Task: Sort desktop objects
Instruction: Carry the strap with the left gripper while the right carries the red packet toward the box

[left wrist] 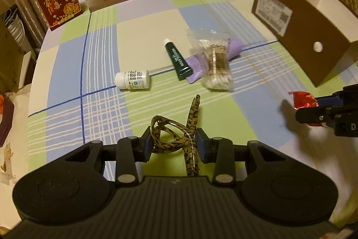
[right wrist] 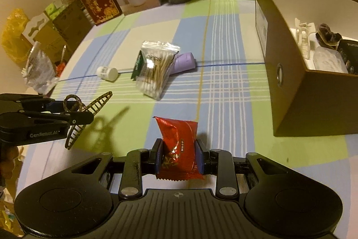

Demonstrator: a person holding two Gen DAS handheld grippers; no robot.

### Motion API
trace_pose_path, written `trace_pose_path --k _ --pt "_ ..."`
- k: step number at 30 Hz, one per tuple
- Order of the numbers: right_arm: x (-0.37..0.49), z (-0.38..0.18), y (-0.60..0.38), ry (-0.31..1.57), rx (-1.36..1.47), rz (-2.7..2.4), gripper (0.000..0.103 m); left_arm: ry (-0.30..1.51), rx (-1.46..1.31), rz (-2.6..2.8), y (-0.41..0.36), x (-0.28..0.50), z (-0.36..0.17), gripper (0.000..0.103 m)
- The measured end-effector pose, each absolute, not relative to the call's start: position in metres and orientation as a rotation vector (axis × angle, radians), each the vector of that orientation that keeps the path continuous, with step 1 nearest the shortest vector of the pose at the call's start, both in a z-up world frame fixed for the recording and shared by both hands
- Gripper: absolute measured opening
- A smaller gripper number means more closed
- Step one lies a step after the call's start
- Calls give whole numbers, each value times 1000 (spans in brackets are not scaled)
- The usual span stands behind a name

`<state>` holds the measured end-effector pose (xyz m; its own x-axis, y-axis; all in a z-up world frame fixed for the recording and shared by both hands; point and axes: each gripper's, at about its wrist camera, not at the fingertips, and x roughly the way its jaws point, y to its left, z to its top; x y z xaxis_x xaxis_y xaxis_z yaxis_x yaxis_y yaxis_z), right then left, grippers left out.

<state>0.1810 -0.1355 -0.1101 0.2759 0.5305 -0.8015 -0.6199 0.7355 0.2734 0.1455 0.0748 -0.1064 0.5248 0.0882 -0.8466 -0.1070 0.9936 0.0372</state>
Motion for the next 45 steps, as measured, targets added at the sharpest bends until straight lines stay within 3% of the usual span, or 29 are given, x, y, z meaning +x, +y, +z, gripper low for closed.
trace_pose_path --k 21,45 --pt "189 -34 -237 905 -3 749 27 833 -13 -85 -29 150 -20 34" --pt "333 -4 -369 798 -29 654 27 811 31 -95 -175 290 -12 34"
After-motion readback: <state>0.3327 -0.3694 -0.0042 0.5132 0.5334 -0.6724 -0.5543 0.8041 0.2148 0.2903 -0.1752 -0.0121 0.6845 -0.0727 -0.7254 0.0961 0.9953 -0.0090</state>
